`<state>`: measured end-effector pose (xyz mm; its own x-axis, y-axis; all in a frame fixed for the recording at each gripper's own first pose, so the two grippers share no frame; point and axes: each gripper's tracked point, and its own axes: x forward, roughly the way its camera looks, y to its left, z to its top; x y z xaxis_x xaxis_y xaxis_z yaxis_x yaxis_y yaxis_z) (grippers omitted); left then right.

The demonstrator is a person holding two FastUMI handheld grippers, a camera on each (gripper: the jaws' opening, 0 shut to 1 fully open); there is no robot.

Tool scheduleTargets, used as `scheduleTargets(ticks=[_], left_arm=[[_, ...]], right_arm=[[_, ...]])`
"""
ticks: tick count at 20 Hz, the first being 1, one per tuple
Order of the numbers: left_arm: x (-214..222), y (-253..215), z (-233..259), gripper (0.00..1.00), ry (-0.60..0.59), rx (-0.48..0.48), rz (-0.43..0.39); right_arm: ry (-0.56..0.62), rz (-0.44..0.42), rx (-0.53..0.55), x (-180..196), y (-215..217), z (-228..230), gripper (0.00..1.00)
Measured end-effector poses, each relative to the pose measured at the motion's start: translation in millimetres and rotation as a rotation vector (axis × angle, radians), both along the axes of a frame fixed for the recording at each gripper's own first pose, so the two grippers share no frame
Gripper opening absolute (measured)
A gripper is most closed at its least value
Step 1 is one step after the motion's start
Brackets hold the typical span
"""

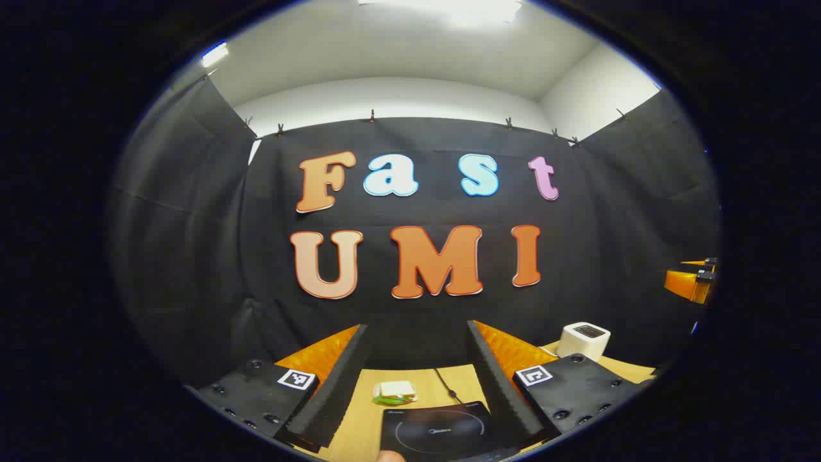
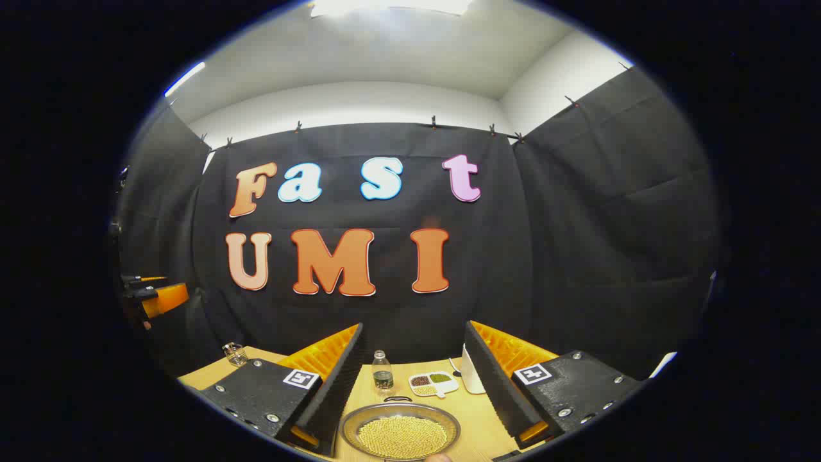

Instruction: First push the handle of the pot to place it horizontally, then grasp the pot with both hands and set it on the induction cooktop.

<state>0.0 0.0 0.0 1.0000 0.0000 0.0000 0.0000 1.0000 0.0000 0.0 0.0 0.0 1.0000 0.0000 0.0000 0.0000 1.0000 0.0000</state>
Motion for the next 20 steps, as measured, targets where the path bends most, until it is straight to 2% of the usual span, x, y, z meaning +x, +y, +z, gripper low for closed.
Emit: scheduleTargets(ticks=[1, 2, 8, 9, 12, 20], left_arm=[[0, 8, 2, 1.0, -0.005, -0.013, 0.008], [-1, 13, 5, 1.0, -0.012, -0.025, 0.014], [-6, 18, 12, 1.0, -0.007, -0.066, -0.016], [-7, 20, 15, 0.98, -0.006, -0.072, -0.017], [-13, 28, 23, 0.97, -0.022, -0.071, -0.004], [-16, 26, 25, 0.98, -0.009, -0.081, -0.03]], right_arm=[[-0.007, 0.007, -0.013, -2, 6, 5, 1.0], [-0.015, 0.008, -0.023, -5, 9, 11, 0.95], [-0.02, -0.011, -0.015, -10, 11, 26, 0.95], [-0.019, -0.014, -0.006, -10, 11, 27, 0.95], [-0.01, -0.019, 0.003, -10, 11, 28, 0.95], [-0.003, -0.009, -0.016, -13, 12, 30, 0.95]])
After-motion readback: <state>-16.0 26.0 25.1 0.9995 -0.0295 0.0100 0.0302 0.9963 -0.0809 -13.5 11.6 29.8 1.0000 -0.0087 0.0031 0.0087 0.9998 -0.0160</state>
